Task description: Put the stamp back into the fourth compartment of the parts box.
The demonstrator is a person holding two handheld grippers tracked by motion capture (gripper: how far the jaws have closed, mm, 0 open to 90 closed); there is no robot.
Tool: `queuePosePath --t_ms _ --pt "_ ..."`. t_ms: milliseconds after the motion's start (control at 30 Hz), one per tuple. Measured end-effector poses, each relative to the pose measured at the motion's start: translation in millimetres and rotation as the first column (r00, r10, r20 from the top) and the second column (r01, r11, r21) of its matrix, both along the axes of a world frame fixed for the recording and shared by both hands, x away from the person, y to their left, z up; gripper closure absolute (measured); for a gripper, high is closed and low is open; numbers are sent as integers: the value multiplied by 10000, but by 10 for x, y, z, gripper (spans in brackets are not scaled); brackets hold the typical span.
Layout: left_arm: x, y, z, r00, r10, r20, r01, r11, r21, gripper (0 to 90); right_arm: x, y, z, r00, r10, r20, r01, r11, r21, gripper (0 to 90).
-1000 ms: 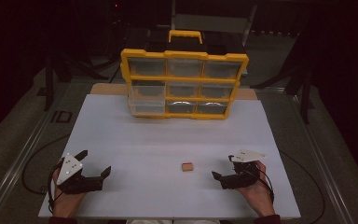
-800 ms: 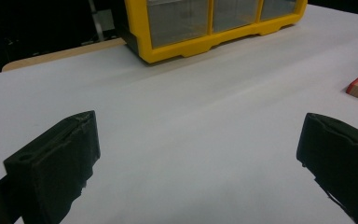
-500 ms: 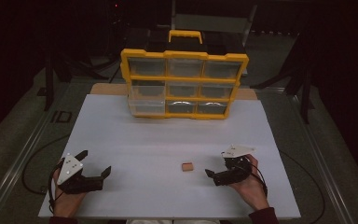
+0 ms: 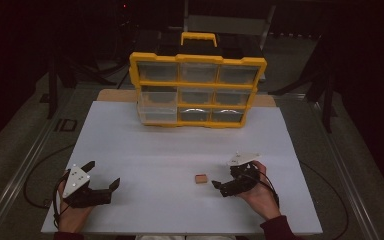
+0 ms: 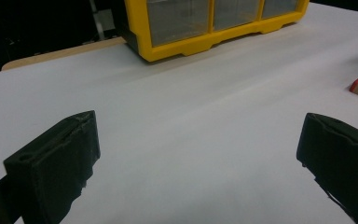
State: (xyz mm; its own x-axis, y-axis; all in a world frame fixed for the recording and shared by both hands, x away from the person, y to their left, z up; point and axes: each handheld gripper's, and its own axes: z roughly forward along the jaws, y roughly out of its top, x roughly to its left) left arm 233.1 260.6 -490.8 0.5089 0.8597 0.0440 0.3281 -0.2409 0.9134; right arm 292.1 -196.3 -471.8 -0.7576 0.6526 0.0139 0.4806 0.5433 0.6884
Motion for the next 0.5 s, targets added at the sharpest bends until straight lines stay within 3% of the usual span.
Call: queuePosePath --t_ms 267,500 --pt "3 -8 -4 10000 -6 15 6 10000 27 2 61 212 -39 9981 488 -365 -511 9965 -656 77" --pt "6 -15 -10 10000 -16 -2 16 10000 38 2 153 348 -62 9961 745 -466 -784 9928 -903 78"
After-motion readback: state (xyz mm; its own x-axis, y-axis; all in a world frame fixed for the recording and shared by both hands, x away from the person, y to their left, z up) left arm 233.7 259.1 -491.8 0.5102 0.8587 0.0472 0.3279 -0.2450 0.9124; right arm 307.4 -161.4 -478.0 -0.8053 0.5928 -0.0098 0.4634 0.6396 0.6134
